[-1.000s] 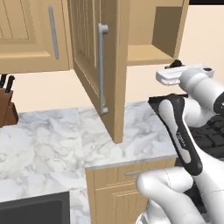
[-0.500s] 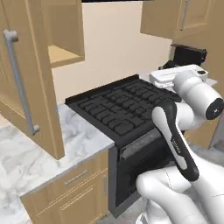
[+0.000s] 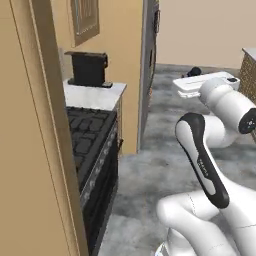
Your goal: Retrieve the shaker from the cabinet and place it next the steak on a plate on the dining table.
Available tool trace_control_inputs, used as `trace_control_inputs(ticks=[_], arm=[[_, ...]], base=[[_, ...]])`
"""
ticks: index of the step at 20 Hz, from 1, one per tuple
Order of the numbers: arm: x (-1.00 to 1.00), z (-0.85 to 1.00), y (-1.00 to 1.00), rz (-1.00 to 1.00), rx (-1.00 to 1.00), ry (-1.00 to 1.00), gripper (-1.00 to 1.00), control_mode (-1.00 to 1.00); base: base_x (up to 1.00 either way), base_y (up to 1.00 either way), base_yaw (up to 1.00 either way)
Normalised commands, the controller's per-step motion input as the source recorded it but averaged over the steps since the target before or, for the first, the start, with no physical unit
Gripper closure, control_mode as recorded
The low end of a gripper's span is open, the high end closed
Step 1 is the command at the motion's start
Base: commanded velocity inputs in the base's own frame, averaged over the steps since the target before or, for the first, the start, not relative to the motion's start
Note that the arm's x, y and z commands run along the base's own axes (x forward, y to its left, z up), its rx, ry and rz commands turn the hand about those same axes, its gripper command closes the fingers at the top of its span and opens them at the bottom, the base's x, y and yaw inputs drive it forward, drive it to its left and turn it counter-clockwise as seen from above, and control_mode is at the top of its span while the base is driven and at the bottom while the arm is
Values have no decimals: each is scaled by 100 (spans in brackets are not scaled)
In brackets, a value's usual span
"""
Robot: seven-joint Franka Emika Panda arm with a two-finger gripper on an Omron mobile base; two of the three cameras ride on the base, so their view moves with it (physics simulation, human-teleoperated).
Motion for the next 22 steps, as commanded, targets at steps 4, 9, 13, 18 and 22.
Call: trace_control_inputs(ticks=[4, 9, 13, 18, 22], arm=[[0, 0, 0, 0, 0, 0, 100, 100], [0, 0, 0, 0, 0, 0, 100, 100], [0, 0, 0, 0, 0, 0, 100, 100], [0, 0, 0, 0, 0, 0, 100, 100], [0, 0, 0, 0, 0, 0, 100, 100]], base=[[0, 0, -100], [0, 0, -100], [0, 0, -100], [45, -42, -41], [94, -100, 32]])
